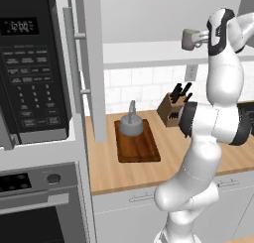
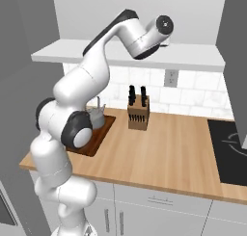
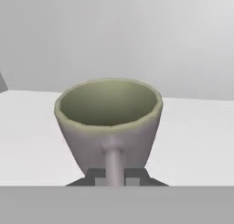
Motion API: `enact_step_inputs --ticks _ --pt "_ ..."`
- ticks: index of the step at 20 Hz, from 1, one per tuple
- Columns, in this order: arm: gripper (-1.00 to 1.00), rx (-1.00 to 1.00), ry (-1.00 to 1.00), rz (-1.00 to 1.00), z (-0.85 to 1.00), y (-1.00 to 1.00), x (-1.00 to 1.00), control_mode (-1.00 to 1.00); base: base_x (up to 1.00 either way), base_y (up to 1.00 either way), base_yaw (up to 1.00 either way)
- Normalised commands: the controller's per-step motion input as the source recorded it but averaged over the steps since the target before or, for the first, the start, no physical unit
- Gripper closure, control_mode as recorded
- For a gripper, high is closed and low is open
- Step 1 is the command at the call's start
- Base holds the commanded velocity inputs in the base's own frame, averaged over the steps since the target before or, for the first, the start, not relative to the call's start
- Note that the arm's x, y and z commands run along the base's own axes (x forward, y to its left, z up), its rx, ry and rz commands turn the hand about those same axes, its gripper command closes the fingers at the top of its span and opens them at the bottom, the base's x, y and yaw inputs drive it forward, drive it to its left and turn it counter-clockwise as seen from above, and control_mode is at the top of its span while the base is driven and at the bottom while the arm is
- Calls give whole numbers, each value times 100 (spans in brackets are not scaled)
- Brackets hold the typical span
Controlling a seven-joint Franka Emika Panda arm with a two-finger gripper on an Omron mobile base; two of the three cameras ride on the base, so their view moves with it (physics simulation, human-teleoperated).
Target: Pick the kettle from the counter and place it on the tray. Then pick the mug from the cabinet and place it on the tray. Then close the cabinet doors.
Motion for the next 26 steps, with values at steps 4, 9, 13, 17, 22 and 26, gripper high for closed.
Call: enact_step_inputs --ticks 4,9,13,17,22,26 --pt "100 1 -22 6 -2 0 -84 -100 0 0 0" --pt "100 0 -18 0 -4 13 -90 -100 0 0 0" --pt "100 0 -12 0 0 20 -89 -100 0 0 0" --pt "100 0 -5 0 0 23 -90 -100 0 0 0" --pt "100 0 0 0 0 31 -91 -100 0 0 0" --pt "100 0 1 3 -2 33 -85 -100 0 0 0"
